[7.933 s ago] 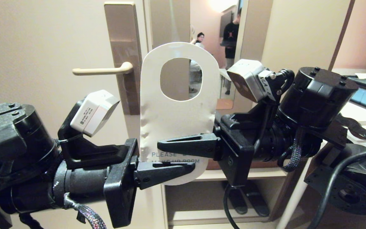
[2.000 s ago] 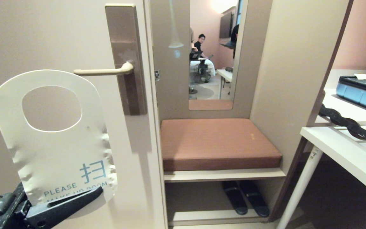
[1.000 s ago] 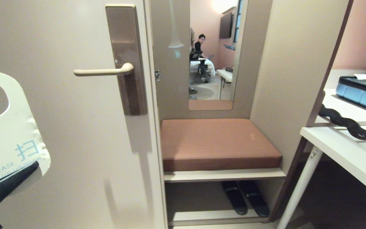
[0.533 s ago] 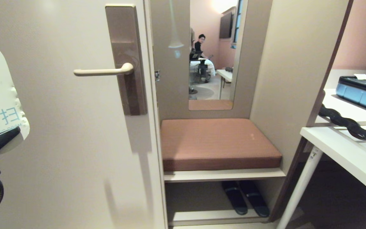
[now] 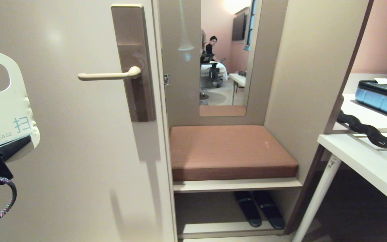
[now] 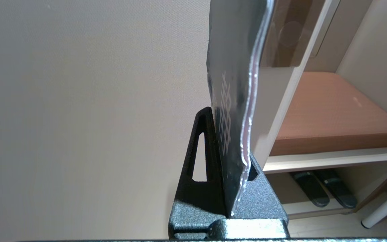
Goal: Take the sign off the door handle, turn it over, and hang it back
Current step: Hang the sign back with the other side facing out
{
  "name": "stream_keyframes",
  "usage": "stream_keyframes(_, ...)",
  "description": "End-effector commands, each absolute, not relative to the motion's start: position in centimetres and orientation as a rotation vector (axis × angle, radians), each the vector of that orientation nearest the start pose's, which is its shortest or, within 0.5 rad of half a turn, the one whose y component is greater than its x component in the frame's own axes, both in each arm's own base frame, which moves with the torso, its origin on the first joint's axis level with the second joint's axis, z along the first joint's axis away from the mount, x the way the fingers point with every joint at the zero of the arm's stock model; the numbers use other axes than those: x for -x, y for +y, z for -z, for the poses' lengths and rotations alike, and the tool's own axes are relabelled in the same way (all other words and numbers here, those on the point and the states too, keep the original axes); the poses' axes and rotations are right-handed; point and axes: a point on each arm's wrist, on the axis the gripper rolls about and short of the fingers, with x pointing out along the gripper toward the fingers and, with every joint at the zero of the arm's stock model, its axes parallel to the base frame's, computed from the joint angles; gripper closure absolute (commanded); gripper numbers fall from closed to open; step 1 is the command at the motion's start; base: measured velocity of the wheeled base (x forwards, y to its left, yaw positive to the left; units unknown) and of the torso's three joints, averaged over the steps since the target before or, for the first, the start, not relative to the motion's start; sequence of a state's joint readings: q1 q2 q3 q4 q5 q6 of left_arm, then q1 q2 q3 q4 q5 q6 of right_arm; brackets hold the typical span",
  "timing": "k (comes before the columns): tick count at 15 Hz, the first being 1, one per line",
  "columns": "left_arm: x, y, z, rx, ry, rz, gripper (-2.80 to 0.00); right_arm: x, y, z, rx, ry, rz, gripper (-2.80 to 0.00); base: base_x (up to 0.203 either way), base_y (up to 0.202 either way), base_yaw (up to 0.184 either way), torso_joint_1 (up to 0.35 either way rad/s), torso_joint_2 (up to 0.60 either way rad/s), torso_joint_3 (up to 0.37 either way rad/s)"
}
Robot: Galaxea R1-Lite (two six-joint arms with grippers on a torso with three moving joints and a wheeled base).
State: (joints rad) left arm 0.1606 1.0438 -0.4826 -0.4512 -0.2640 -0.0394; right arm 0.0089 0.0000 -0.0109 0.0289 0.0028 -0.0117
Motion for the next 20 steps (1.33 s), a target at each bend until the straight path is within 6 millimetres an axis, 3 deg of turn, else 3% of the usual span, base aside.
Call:
stream_keyframes(1, -14.4, 1.7, -21.7, 0.067, 0.129, 0.102, 0.00, 2.4, 0.0, -7.5, 0.012, 0.018, -0.012, 0.00, 0.000, 0.000, 0.000, 0.000, 0.00, 0.000)
stream_keyframes(12, -19.8, 2.6, -21.5, 0.054, 0.059, 0.108, 0.00, 2.4, 0.0, -7.5, 0.012, 0.018, -0.012, 0.00, 0.000, 0.000, 0.000, 0.000, 0.00, 0.000)
stream_keyframes(20, -21.9, 2.4, -20.1, 0.061, 0.105, 0.132, 0.00, 2.4, 0.0, -7.5, 0.012, 0.018, -0.012, 0.00, 0.000, 0.000, 0.000, 0.000, 0.00, 0.000)
